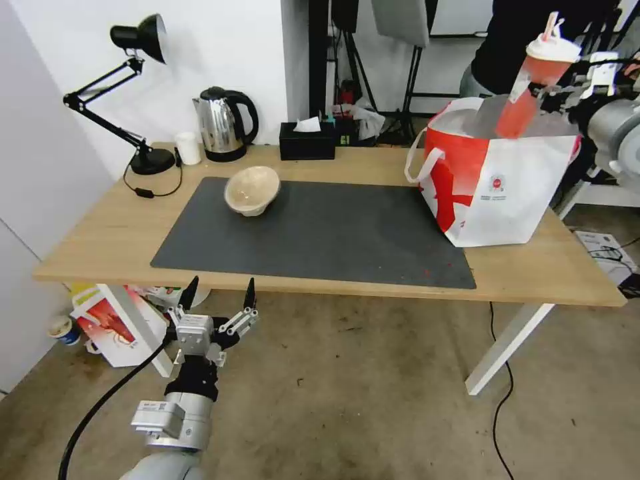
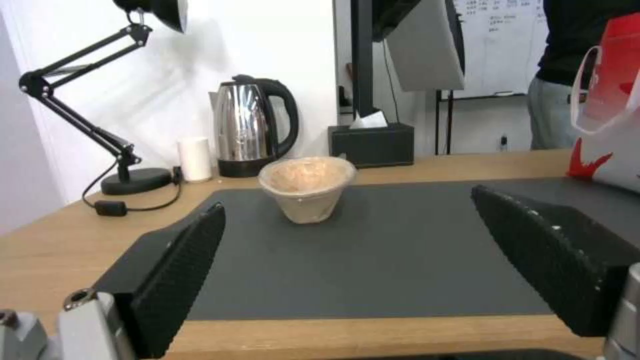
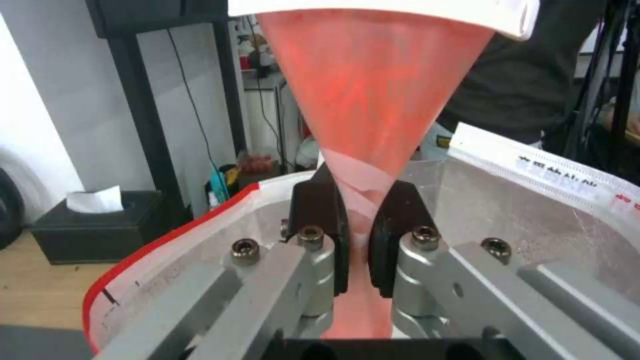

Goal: Pick up the trash from the table and place it into the takeout bag.

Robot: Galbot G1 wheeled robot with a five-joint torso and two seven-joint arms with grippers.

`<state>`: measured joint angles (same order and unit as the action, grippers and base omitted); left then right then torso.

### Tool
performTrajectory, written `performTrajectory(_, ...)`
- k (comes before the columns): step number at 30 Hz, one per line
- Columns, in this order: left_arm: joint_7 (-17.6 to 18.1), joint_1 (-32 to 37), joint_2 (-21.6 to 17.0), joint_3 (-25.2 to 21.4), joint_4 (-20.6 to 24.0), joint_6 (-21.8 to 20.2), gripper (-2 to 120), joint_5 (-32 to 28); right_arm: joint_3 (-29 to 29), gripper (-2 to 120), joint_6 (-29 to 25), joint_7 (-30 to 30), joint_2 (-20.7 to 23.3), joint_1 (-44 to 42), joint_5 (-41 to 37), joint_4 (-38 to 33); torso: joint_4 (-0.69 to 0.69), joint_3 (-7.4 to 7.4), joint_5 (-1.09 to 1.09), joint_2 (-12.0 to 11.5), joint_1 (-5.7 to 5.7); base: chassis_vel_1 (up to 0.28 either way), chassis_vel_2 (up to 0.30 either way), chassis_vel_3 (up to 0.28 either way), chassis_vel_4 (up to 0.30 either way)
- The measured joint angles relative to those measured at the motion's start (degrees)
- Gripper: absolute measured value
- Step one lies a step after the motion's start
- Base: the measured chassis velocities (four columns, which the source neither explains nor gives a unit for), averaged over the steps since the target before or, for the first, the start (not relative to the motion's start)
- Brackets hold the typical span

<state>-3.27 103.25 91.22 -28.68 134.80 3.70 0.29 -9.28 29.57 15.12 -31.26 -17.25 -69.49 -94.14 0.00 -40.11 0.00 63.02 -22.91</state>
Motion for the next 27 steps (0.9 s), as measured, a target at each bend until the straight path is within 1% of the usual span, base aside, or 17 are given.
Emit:
performTrajectory(9, 0.0, 0.1, 0.0, 0.0, -0.1, 0.0, 94, 0.0, 0.4, 5, 1.0, 0.0, -1.3, 1.5, -0.1, 1.1, -0.01, 0.00, 0.00, 0.0, 0.00, 0.000, 0.000, 0.000, 0.000)
performTrajectory(18, 0.0, 0.1, 0.0, -0.2, 0.0, 0.1, 94, 0.0, 2.4, 5, 1.1, 0.0, -4.7, 3.6, 1.6, 4.6, 0.00, 0.00, 0.00, 0.0, -0.01, 0.000, 0.000, 0.000, 0.000)
performTrajectory(23, 0.0, 0.1, 0.0, -0.3, 0.0, 0.1, 94, 0.0, 3.1, 5, 0.9, -0.5, -6.5, 2.1, 4.2, 5.9, 0.01, 0.00, 0.01, 0.0, 0.00, 0.000, 0.000, 0.000, 0.000)
performTrajectory(27, 0.0, 0.1, 0.0, -0.3, 0.0, 0.1, 94, 0.0, 3.0, 5, 0.6, -0.9, -6.7, -0.5, 5.7, 5.1, 0.00, 0.00, 0.01, 0.0, -0.01, 0.000, 0.000, 0.000, 0.000)
